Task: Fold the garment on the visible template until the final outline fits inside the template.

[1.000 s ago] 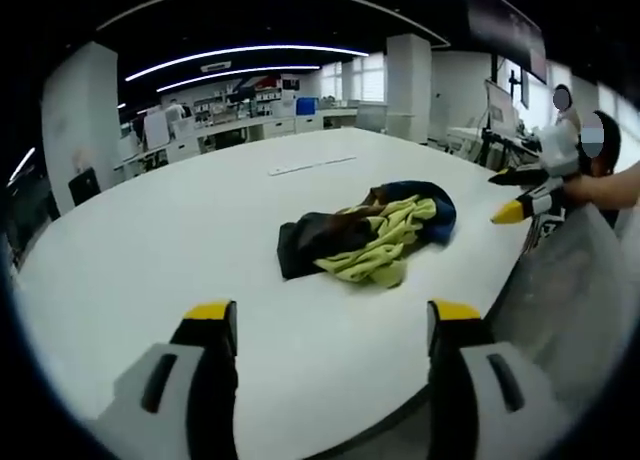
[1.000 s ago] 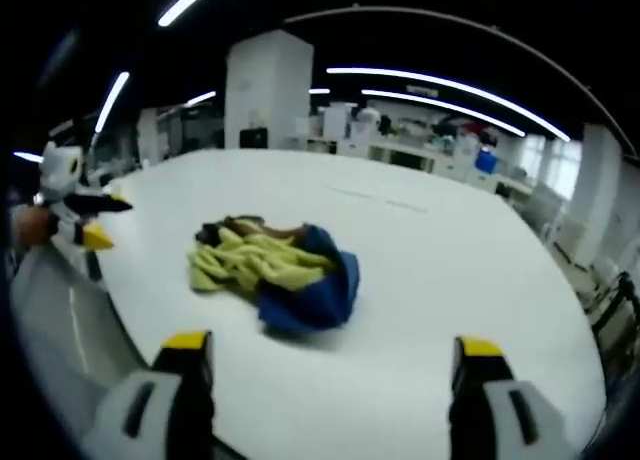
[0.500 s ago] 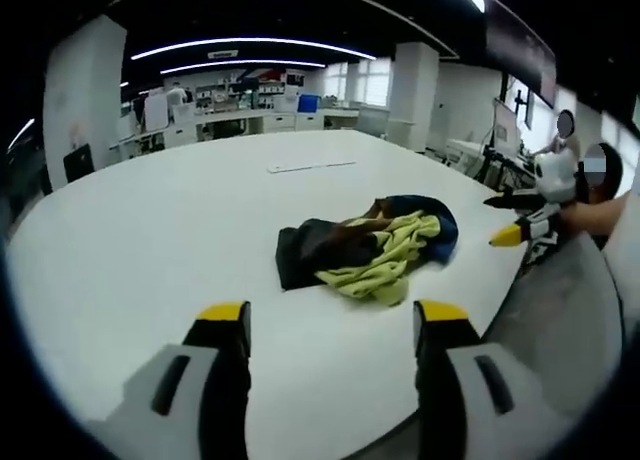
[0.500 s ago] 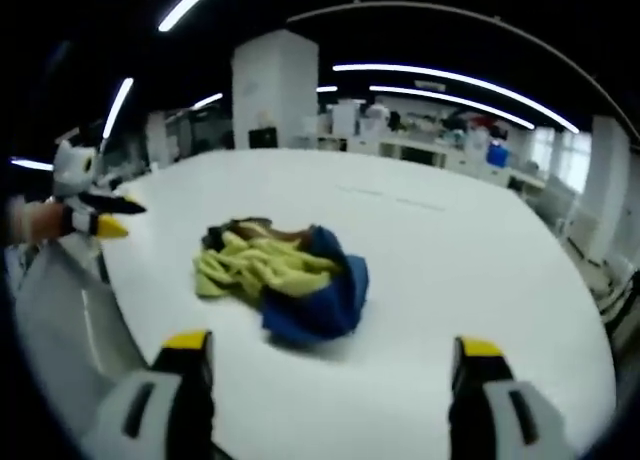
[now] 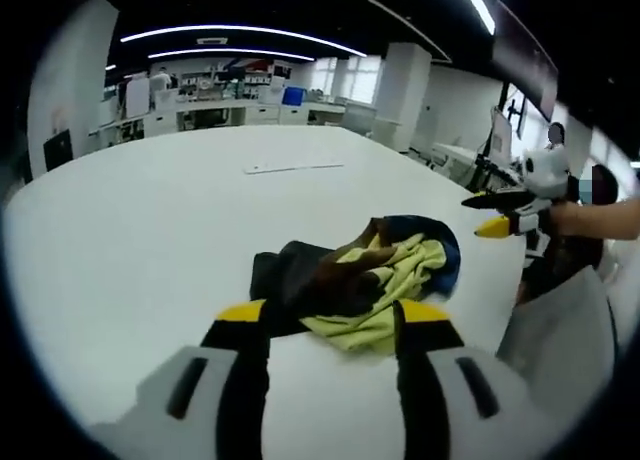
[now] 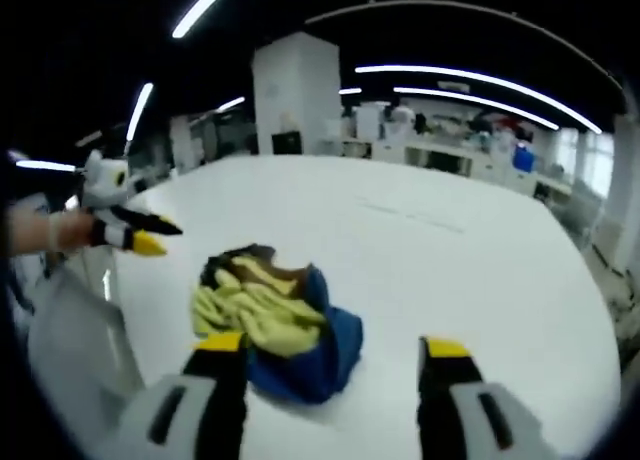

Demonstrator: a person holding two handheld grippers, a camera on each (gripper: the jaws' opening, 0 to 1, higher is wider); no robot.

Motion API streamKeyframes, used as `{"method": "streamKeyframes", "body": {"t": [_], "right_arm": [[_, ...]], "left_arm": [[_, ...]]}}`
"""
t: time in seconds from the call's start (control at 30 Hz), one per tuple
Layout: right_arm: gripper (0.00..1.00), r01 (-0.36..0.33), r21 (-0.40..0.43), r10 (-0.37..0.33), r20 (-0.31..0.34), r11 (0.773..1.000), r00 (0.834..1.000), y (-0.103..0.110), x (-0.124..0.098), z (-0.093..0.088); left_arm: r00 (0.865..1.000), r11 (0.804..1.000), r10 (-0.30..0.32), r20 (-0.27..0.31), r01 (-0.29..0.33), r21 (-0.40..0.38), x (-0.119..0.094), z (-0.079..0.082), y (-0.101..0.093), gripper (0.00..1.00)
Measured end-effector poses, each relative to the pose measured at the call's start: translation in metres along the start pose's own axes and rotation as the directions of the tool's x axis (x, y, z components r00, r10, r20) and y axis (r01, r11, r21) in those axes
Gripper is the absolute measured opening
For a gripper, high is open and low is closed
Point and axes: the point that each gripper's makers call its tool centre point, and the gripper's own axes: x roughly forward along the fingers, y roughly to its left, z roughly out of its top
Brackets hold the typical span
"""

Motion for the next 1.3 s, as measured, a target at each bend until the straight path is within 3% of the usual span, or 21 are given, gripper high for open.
{"method": "streamKeyframes", "body": {"t": [0.1, 0.17, 0.27, 0.33, 0.47, 0.6, 0.73, 1.0, 1.3], "right_arm": [[0.53, -0.024, -0.038, 0.024, -0.01, 0.999, 1.0, 0.0, 0.016, 0.016], [0.51, -0.06, -0.048, 0.058, -0.034, 0.997, 0.998, 0.005, 0.028, 0.022], [0.42, -0.095, -0.083, 0.086, -0.107, 0.992, 0.991, 0.01, 0.043, 0.017], [0.31, -0.095, -0.092, 0.084, -0.119, 0.991, 0.989, 0.007, 0.055, 0.017], [0.24, -0.125, -0.091, 0.106, -0.195, 0.988, 0.975, 0.016, 0.071, 0.003], [0.12, -0.12, -0.123, 0.09, -0.22, 0.985, 0.971, 0.016, 0.078, -0.004], [0.0, -0.118, -0.106, 0.092, -0.226, 0.987, 0.97, 0.017, 0.078, -0.005], [0.0, -0.088, -0.111, 0.066, -0.186, 0.99, 0.98, 0.011, 0.06, 0.004], [0.0, -0.037, -0.082, 0.027, -0.113, 0.996, 0.993, -0.014, 0.035, 0.008]], "left_arm": [[1.0, 1.0, -0.011, -0.005, 0.011, -0.015, 0.009, 0.001, -0.002, 0.42], [1.0, 1.0, -0.013, -0.009, 0.012, -0.017, 0.013, 0.001, -0.001, 0.41], [1.0, 0.999, -0.02, -0.019, 0.02, -0.028, 0.018, -0.003, 0.0, 0.34], [0.999, 0.999, -0.023, -0.029, 0.022, -0.031, 0.021, -0.004, -0.001, 0.3], [0.999, 0.999, -0.02, -0.034, 0.019, -0.042, 0.024, -0.008, 0.001, 0.3], [0.999, 0.999, -0.019, -0.037, 0.017, -0.039, 0.023, -0.008, 0.002, 0.29], [0.999, 0.999, -0.016, -0.04, 0.014, -0.041, 0.023, -0.01, 0.005, 0.25], [0.998, 0.999, -0.015, -0.062, 0.012, -0.053, 0.028, -0.014, 0.005, 0.24], [0.997, 0.996, -0.038, -0.072, 0.032, -0.079, 0.045, -0.012, 0.002, 0.2]]}}
